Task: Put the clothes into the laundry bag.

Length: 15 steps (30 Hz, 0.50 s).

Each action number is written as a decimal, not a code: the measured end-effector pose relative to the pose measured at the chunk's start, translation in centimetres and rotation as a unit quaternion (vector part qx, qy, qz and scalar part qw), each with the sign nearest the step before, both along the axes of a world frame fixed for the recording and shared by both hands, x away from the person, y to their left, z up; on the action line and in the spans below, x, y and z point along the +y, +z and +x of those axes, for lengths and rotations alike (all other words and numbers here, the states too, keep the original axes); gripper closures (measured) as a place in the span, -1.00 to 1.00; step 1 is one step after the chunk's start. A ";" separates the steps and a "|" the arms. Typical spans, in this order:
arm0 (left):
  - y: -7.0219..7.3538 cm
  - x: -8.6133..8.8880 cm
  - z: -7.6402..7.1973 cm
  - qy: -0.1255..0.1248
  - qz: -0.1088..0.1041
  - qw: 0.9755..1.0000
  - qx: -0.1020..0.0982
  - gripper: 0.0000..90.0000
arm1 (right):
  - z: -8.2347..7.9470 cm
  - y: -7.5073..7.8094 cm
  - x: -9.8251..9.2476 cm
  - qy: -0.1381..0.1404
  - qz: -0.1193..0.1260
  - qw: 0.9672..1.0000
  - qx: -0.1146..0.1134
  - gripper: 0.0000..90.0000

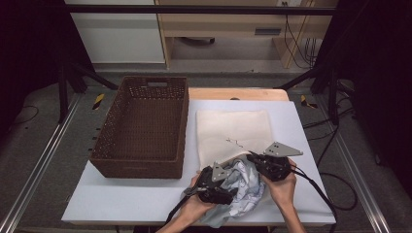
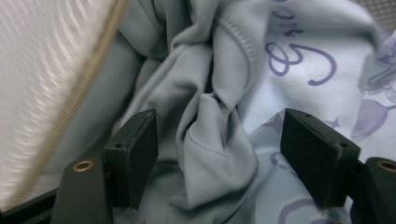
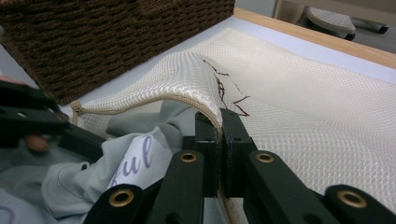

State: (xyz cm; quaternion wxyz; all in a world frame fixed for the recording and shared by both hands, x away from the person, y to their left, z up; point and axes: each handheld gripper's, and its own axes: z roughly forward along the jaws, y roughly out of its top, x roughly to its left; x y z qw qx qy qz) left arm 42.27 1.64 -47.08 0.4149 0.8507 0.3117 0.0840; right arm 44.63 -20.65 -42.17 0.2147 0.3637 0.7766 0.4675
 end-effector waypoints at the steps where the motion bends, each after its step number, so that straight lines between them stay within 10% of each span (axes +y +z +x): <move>1: -0.2 0.1 0.3 0.000 -0.005 1.000 0.005 -0.29 | 0.0 0.0 0.0 0.000 -0.001 1.000 0.001 0.94; 4: -0.5 0.1 0.8 0.000 -0.019 1.000 0.023 0.11 | 0.0 -0.1 0.1 0.000 -0.003 1.000 0.002 0.94; 8: -0.2 -0.3 0.2 0.008 0.001 1.000 0.000 0.58 | 0.0 -0.2 0.1 0.000 -0.005 1.000 0.002 0.94; 15: 1.2 -0.4 0.6 0.031 -0.005 0.999 -0.016 0.79 | -0.1 -0.1 0.1 0.003 -0.012 1.000 -0.010 0.94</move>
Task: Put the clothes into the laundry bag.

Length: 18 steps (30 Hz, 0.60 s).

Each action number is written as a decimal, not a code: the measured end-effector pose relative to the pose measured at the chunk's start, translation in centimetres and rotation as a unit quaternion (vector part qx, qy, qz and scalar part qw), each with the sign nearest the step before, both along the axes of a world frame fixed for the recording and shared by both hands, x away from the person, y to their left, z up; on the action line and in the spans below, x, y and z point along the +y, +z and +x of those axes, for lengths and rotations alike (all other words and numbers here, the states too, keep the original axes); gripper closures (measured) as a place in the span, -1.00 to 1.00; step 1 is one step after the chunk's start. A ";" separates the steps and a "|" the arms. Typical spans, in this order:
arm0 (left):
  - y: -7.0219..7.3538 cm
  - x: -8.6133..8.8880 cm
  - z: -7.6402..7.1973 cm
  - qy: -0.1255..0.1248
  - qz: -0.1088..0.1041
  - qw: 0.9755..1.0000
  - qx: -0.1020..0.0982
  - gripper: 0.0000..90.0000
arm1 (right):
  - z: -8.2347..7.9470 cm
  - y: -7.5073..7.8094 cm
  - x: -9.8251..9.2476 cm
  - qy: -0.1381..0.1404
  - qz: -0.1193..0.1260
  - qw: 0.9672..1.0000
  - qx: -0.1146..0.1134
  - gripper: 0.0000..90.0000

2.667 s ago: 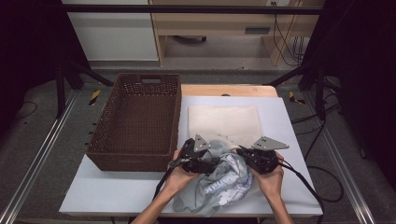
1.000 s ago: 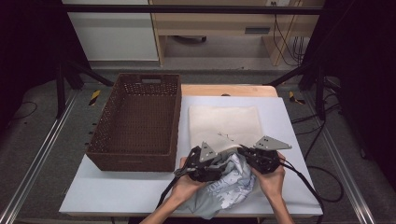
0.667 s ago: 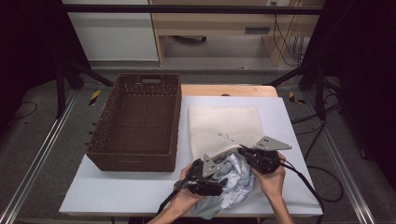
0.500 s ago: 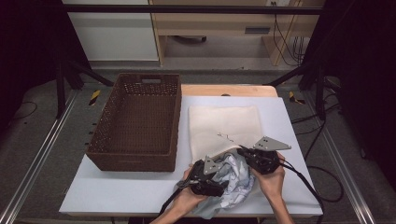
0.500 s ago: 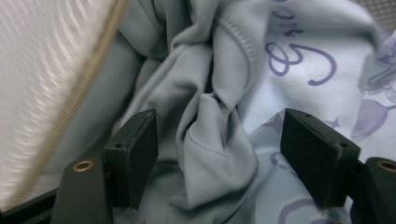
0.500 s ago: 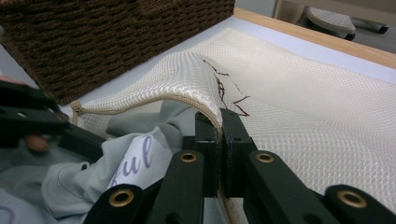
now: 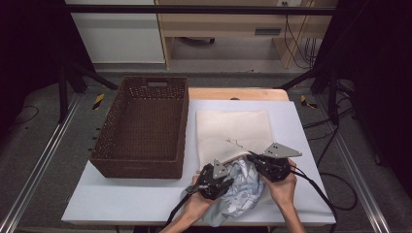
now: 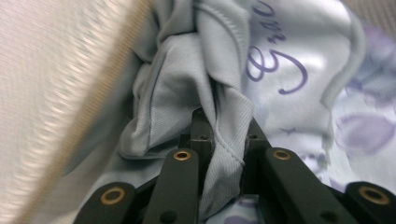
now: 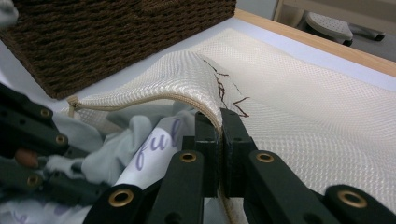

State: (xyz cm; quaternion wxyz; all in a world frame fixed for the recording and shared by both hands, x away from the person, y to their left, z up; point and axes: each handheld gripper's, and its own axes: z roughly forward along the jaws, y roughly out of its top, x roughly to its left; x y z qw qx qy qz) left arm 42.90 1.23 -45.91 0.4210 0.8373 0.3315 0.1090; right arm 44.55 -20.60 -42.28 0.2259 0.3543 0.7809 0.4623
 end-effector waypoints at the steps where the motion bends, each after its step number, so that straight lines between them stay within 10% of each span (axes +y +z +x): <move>1: 0.4 0.1 0.4 0.008 -0.009 1.000 0.002 0.79 | 0.0 0.0 0.0 0.002 0.003 1.000 0.004 0.95; 11: 0.2 -1.9 3.4 0.070 0.001 0.997 -0.017 0.76 | -0.1 0.4 -0.3 0.002 0.013 1.000 0.003 0.94; 18: 0.2 -1.0 2.7 0.038 -0.012 0.999 -0.012 0.14 | 0.0 0.2 -0.2 0.004 0.010 1.000 0.011 0.94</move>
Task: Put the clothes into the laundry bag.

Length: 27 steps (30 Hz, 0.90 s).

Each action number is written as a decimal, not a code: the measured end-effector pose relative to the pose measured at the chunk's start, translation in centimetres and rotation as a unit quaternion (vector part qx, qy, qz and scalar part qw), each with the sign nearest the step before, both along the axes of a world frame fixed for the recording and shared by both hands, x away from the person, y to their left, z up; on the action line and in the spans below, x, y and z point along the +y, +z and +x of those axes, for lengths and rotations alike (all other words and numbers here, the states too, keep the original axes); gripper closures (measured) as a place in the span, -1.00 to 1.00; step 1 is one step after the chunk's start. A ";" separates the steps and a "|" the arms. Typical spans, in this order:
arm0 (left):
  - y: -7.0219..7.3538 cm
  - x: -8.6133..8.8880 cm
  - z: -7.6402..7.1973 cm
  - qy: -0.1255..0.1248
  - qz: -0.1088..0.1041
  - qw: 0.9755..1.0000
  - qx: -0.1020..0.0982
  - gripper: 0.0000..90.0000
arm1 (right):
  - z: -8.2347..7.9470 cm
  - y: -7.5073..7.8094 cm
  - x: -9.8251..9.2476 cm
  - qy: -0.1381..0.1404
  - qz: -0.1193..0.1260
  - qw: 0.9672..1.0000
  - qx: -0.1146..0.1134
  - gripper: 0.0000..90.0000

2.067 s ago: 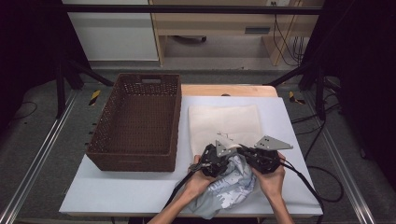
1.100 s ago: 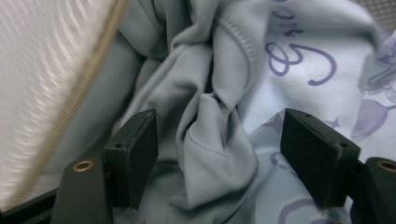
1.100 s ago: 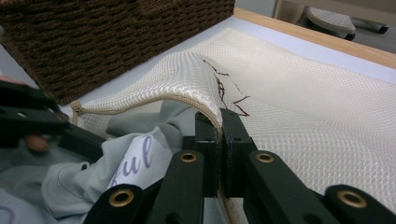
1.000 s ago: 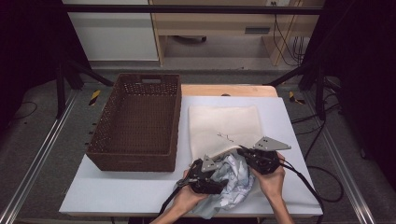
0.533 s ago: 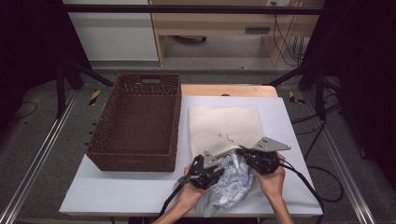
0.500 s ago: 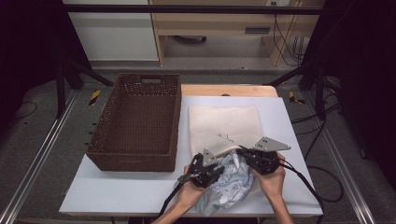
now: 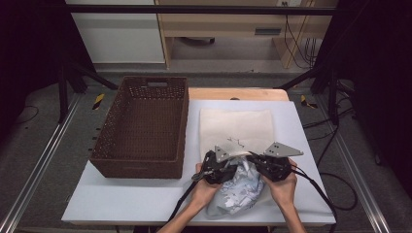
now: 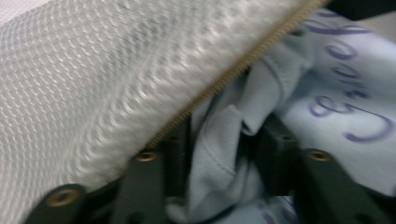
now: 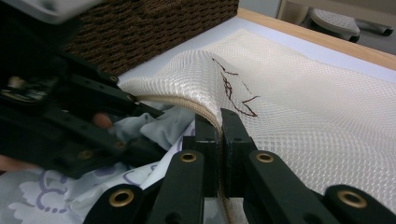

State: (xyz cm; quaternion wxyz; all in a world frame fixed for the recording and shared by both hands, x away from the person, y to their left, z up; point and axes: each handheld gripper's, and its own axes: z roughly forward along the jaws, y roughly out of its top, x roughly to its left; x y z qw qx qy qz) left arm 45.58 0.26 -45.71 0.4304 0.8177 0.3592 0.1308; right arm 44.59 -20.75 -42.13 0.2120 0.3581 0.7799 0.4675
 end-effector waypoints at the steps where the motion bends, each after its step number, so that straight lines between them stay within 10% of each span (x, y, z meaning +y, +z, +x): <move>1: 0.4 0.3 -0.4 -0.009 -0.004 1.000 -0.002 0.05 | 0.0 0.0 0.0 -0.001 0.000 1.000 0.000 0.94; 9: 1.8 1.9 -3.7 -0.070 -0.023 0.997 -0.023 -0.34 | 0.1 0.0 0.0 -0.006 0.002 1.000 0.001 0.94; 16: -1.1 -0.9 -3.8 -0.055 0.056 0.997 -0.012 -0.55 | 0.1 0.0 0.0 -0.004 0.001 1.000 0.003 0.94; 21: -1.9 -0.6 -2.5 -0.047 0.009 0.998 0.043 -0.14 | 0.1 0.0 0.0 -0.002 0.001 1.000 0.003 0.94; 27: -1.2 -0.8 -3.0 -0.048 0.022 0.998 0.018 0.56 | 0.1 0.0 0.1 -0.001 0.003 1.000 0.002 0.94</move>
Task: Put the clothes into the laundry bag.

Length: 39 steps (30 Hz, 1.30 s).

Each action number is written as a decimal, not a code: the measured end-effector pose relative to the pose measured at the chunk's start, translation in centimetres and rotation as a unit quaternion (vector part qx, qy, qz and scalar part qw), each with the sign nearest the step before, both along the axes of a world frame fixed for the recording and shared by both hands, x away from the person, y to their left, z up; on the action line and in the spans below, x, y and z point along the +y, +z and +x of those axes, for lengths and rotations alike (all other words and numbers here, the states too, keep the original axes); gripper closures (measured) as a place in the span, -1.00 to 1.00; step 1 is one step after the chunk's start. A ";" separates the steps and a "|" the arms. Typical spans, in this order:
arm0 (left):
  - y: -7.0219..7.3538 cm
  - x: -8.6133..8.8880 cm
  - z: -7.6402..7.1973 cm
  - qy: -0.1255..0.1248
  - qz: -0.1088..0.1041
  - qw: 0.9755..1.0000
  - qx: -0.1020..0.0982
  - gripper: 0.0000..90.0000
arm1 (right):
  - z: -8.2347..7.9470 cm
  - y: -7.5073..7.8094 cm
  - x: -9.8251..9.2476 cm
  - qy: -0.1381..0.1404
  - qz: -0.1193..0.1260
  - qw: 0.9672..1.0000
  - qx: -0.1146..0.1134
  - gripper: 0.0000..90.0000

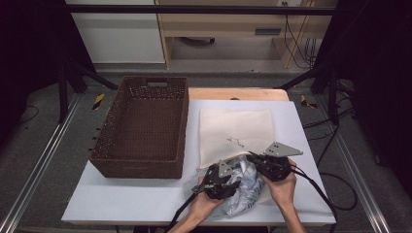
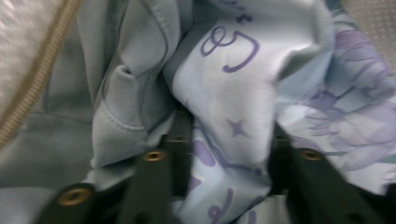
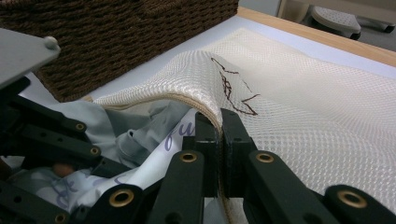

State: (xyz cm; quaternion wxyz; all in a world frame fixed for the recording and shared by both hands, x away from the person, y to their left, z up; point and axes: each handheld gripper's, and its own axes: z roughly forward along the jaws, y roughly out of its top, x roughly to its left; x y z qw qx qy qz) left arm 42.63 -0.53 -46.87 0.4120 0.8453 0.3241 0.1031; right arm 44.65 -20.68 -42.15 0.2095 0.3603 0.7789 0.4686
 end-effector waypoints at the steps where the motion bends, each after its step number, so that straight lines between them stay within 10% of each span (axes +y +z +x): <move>1: 0.3 0.0 0.0 0.000 -0.002 1.000 -0.004 0.63 | 0.0 0.0 0.0 0.000 0.000 1.000 0.000 0.94; 11: 2.3 -0.8 1.1 0.055 -0.029 0.997 -0.042 0.72 | -0.2 0.4 -0.2 -0.002 0.013 1.000 -0.007 0.94; 20: 0.8 -2.6 3.8 0.111 -0.012 0.992 -0.054 0.63 | -0.2 0.4 -0.2 0.000 0.016 1.000 -0.007 0.94; 24: 0.4 -2.4 3.6 0.109 -0.005 0.992 -0.070 0.36 | -0.2 0.2 -0.1 0.004 0.010 1.000 -0.003 0.94; 33: 2.4 1.6 0.8 0.026 -0.040 0.998 -0.028 -0.22 | -0.1 0.1 -0.2 -0.003 0.001 1.000 -0.003 0.94; 39: 3.7 4.3 -0.7 -0.018 -0.015 1.000 -0.004 -0.38 | -0.1 0.1 -0.2 -0.006 -0.001 1.000 -0.004 0.94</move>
